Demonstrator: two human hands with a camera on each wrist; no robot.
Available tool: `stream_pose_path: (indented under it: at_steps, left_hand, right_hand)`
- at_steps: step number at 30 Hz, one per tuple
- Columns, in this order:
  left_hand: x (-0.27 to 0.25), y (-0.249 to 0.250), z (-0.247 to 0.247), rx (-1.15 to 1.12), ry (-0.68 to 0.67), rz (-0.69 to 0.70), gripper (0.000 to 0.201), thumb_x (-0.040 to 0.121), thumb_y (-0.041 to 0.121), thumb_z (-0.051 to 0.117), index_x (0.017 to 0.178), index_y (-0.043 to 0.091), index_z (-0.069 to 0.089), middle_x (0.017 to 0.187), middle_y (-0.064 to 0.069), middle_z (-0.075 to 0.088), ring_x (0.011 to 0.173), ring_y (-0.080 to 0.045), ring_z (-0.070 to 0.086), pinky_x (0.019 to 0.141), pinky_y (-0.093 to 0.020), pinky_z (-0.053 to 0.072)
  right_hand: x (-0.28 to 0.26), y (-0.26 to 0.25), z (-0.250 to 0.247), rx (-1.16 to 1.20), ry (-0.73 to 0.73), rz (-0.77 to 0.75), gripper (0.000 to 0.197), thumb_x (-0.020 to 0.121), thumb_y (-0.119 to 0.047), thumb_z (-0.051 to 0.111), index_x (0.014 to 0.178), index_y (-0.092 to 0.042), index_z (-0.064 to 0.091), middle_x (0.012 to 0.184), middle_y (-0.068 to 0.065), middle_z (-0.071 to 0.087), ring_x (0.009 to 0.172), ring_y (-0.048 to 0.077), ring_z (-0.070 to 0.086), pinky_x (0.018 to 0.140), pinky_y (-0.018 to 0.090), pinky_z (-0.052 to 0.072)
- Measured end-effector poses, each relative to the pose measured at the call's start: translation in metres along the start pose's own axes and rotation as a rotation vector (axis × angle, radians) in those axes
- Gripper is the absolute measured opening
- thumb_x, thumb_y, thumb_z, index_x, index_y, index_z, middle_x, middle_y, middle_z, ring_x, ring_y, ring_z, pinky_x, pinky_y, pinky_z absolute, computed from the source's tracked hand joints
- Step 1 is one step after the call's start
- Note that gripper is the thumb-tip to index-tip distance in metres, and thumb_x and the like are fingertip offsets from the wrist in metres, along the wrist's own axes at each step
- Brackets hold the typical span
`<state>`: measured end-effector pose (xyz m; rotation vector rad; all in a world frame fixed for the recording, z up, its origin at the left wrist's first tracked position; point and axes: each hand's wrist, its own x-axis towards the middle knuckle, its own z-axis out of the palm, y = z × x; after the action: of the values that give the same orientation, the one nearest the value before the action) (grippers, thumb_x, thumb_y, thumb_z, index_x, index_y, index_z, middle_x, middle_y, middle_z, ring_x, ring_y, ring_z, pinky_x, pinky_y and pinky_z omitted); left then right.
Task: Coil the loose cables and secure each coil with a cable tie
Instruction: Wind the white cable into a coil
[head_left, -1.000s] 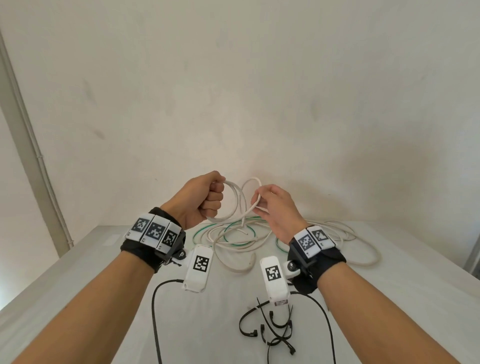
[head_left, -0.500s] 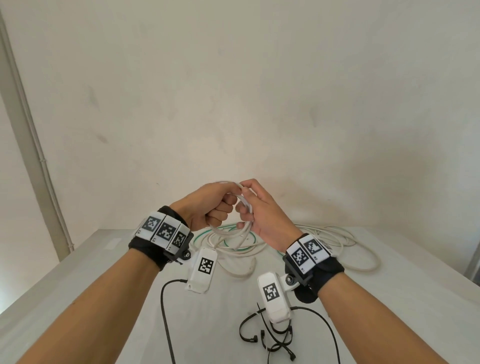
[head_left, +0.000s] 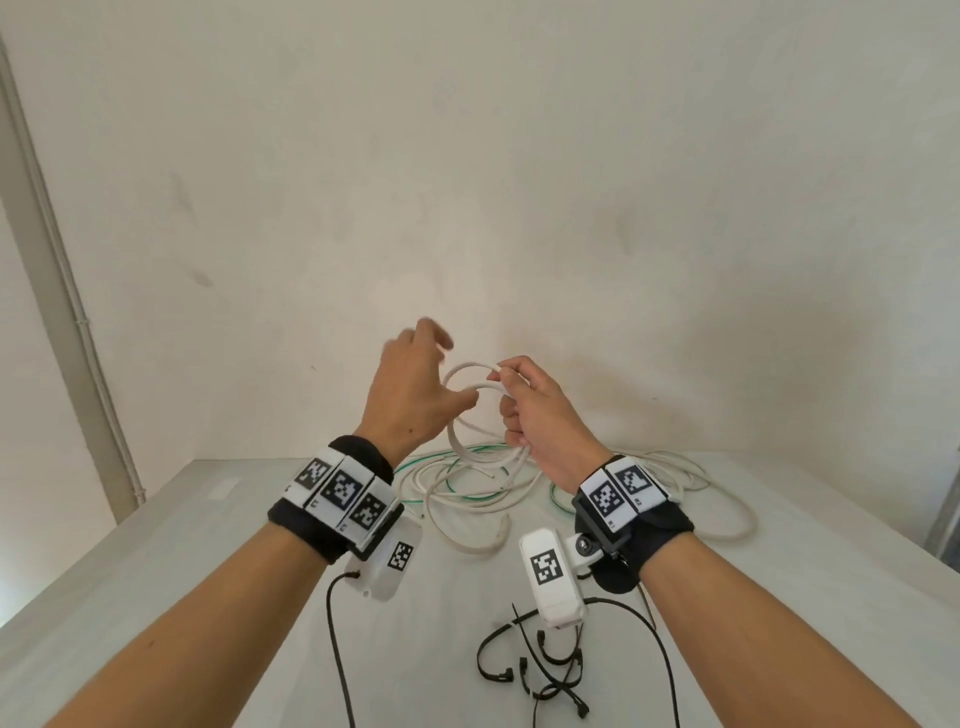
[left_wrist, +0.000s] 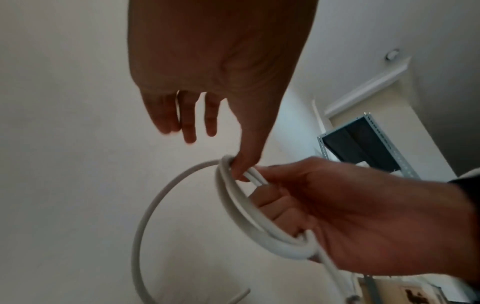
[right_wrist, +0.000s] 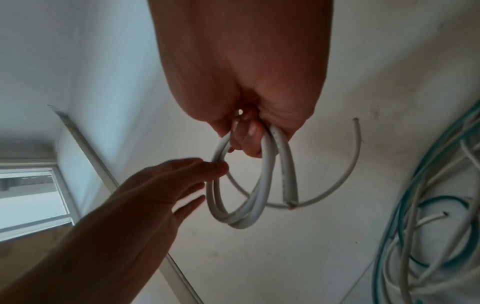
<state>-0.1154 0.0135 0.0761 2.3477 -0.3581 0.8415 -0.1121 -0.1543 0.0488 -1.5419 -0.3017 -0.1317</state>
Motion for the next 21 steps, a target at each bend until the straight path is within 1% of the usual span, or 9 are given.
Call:
stream_pose_path:
  at_steps: [3,5,7,9,12,14,16,18,21]
  left_hand:
    - [0.013,-0.004,0.004,0.023,-0.139,0.209,0.057,0.086,0.027,0.074,0.139,0.018,0.054,0.132,-0.004,0.059,0.126,-0.025,0.047,0.103,-0.035,0.04]
    - [0.017,-0.006,0.005,-0.163,-0.375,0.176,0.027,0.097,0.028,0.06,0.121,0.017,0.066,0.115,-0.002,0.074,0.113,-0.022,0.066,0.099,-0.042,0.049]
    - [0.014,-0.007,0.008,-0.377,-0.467,0.058,0.022,0.106,0.023,0.05,0.102,0.009,0.067,0.083,-0.007,0.077,0.088,-0.024,0.076,0.087,-0.045,0.056]
    - [0.006,-0.006,0.014,-0.573,-0.45,-0.054,0.029,0.11,0.02,0.048,0.094,0.003,0.065,0.06,-0.008,0.066,0.07,-0.023,0.073,0.088,-0.049,0.059]
    - [-0.008,-0.002,0.024,-0.883,-0.379,-0.17,0.033,0.109,0.022,0.051,0.082,0.004,0.057,0.053,0.001,0.046,0.058,-0.017,0.055,0.093,-0.048,0.06]
    - [-0.011,0.003,0.025,-1.097,-0.324,-0.312,0.038,0.107,0.02,0.052,0.071,0.013,0.044,0.057,0.001,0.032,0.056,-0.017,0.042,0.076,-0.034,0.061]
    - [-0.011,0.007,0.028,-1.273,-0.278,-0.468,0.038,0.101,0.023,0.05,0.067,0.019,0.034,0.058,0.003,0.021,0.053,-0.016,0.025,0.053,-0.024,0.04]
    - [-0.011,0.008,0.031,-1.356,-0.193,-0.548,0.041,0.097,0.033,0.052,0.064,0.022,0.03,0.057,0.007,0.017,0.053,-0.015,0.014,0.049,-0.025,0.019]
    - [-0.012,0.01,0.036,-1.374,-0.043,-0.628,0.048,0.096,0.04,0.064,0.063,0.025,0.033,0.061,0.006,0.017,0.051,-0.014,0.013,0.051,-0.026,0.023]
  right_hand:
    - [-0.001,-0.01,0.0,-0.075,-0.08,-0.035,0.028,0.111,-0.028,0.043,0.092,-0.025,0.063,0.059,-0.012,0.038,0.05,0.006,0.032,0.048,0.02,0.03]
    - [0.0,-0.018,-0.002,-0.125,-0.079,-0.068,0.029,0.11,-0.027,0.045,0.088,-0.026,0.064,0.06,-0.011,0.04,0.051,0.005,0.034,0.049,0.02,0.031]
    - [0.003,-0.022,-0.005,-0.155,-0.035,-0.11,0.028,0.11,-0.026,0.045,0.09,-0.025,0.065,0.064,-0.009,0.043,0.051,0.003,0.037,0.05,0.021,0.033]
    - [0.006,-0.021,-0.008,-0.123,0.007,-0.132,0.025,0.11,-0.026,0.045,0.096,-0.022,0.066,0.066,-0.008,0.043,0.051,0.004,0.038,0.053,0.022,0.036]
    - [0.006,-0.013,-0.005,-0.002,0.06,-0.124,0.023,0.111,-0.026,0.045,0.1,-0.017,0.064,0.068,-0.006,0.042,0.054,0.008,0.036,0.056,0.025,0.036]
    - [0.005,-0.009,0.0,0.124,0.09,-0.098,0.023,0.111,-0.024,0.044,0.1,-0.015,0.062,0.067,-0.005,0.038,0.055,0.01,0.034,0.057,0.027,0.034]
    - [0.002,-0.008,0.003,0.275,0.113,-0.05,0.022,0.112,-0.023,0.044,0.1,-0.013,0.06,0.065,-0.005,0.034,0.054,0.011,0.031,0.056,0.027,0.032]
    - [0.001,-0.007,0.008,0.376,0.124,-0.011,0.022,0.111,-0.021,0.046,0.095,-0.013,0.059,0.064,-0.005,0.033,0.051,0.01,0.03,0.056,0.027,0.03]
    - [-0.002,-0.008,0.014,0.432,0.114,0.012,0.025,0.11,-0.023,0.049,0.088,-0.015,0.057,0.062,-0.005,0.035,0.05,0.01,0.032,0.059,0.028,0.032]
